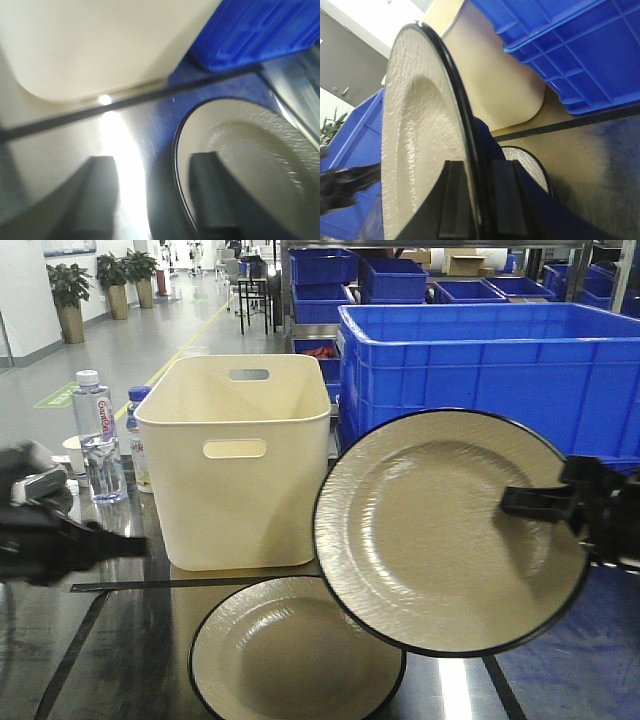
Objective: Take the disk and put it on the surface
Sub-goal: 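Lower the right gripper's plate onto the stack and release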
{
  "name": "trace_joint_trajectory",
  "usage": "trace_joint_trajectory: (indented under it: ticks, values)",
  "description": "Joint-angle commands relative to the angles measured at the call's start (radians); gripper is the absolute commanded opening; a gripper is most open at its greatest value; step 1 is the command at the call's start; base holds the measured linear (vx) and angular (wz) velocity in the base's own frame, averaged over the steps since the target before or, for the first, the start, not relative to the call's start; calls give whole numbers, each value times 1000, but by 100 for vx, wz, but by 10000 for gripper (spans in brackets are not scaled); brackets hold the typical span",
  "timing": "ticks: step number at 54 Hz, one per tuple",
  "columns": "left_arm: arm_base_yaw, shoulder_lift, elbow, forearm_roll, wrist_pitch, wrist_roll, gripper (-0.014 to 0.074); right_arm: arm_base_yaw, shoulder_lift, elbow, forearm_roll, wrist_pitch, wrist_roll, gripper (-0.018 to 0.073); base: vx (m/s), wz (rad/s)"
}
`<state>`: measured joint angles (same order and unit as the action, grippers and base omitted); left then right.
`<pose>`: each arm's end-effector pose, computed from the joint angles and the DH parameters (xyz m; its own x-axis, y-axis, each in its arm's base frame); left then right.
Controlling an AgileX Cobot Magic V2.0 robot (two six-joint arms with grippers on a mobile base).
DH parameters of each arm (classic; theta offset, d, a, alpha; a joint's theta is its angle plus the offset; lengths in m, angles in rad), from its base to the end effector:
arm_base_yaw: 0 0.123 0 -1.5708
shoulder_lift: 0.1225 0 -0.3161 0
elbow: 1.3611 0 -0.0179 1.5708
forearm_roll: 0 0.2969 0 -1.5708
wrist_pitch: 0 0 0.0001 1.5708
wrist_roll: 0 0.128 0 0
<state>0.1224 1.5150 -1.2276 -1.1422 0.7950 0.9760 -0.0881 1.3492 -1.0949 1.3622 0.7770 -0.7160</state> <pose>0.4030 -0.0342 0.3418 -0.5684 -0.0827 -0.8186 0.4293 0.8190 -0.3808 0.3577 0.0566 0.3723 -0.6101 0.4457 -0.6551 -0.2918 0.6423 0.7088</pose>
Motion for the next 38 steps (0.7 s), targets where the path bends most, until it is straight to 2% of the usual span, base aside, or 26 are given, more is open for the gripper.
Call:
trace_joint_trajectory:
  ticks: [1,4,5,12,17,22,31,38]
  values:
    - [41,-141,-34,-25,64,-68,161,74,3,-34,128,-100,1,-9,0,0]
    - [62,-198,-34,-9,67,-110,32,131,39,-34,159,-146,1,-9,0,0]
    - [74,-280,-34,-5,64,-114,-10,236,134,-37,228,-217,-22,-8,0,0]
    - [74,-326,-34,-5,74,-114,-8,317,233,-37,293,-265,-81,8,0,0]
    - [74,-334,-34,-5,100,-132,-8,349,283,-37,322,-261,-108,56,0,0]
    - [74,-334,-34,-5,114,-135,-7,365,315,-37,321,-262,-109,144,0,0]
    - [74,-334,-34,-6,127,-135,-7,364,333,-37,299,-229,-134,383,0,0]
    - [74,-334,-34,-4,134,-134,-7,363,330,-37,295,-245,-254,543,0,0]
